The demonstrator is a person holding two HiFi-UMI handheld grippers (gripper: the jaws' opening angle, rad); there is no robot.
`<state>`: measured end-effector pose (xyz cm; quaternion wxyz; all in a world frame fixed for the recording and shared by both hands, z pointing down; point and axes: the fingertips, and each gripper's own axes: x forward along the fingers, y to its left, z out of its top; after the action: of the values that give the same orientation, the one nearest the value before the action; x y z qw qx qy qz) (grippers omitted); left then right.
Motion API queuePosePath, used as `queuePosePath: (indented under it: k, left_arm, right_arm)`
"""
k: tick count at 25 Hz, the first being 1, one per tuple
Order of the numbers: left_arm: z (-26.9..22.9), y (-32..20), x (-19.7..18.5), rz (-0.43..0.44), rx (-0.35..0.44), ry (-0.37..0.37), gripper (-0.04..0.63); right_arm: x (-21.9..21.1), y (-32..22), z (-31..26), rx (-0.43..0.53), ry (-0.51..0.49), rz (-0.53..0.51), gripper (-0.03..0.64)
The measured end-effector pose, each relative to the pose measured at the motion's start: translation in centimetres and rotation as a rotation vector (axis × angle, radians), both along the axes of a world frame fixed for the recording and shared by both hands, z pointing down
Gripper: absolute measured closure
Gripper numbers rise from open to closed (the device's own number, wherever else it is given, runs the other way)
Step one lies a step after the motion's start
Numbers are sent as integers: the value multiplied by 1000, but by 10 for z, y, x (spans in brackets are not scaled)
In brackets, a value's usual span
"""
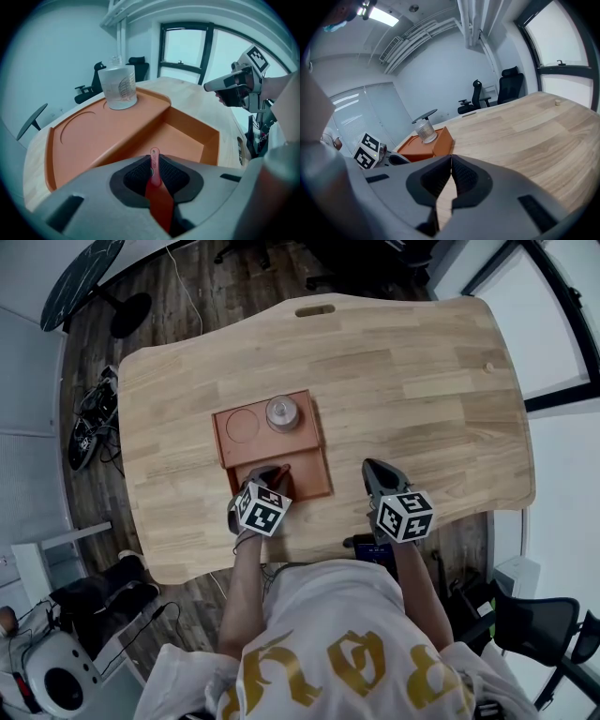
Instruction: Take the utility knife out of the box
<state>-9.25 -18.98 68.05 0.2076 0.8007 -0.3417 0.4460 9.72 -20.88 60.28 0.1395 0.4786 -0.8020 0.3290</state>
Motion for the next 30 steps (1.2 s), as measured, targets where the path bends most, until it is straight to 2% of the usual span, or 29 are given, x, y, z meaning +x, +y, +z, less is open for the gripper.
queuePosePath:
  k: [10,14,19,25,30]
  left_arm:
    - [-26,-1,2,-70,55,133,538]
    - [-47,-3,7,-116,96,226,538]
    - [-66,2,11,-135,129,300,538]
    - [-99,5,18,-199,183,450,538]
    - [-114,15,14,-214,249,483,538]
  right_arm:
    - [-8,4,-16,37,3,-26,604]
    - [-16,10,-24,56,-1,-46,606]
    - [-26,17,-37,85,-5,-68,604]
    - [-28,25,-54,126,-17,-68,606]
    - [-22,35,-63,152,-11,-45,604]
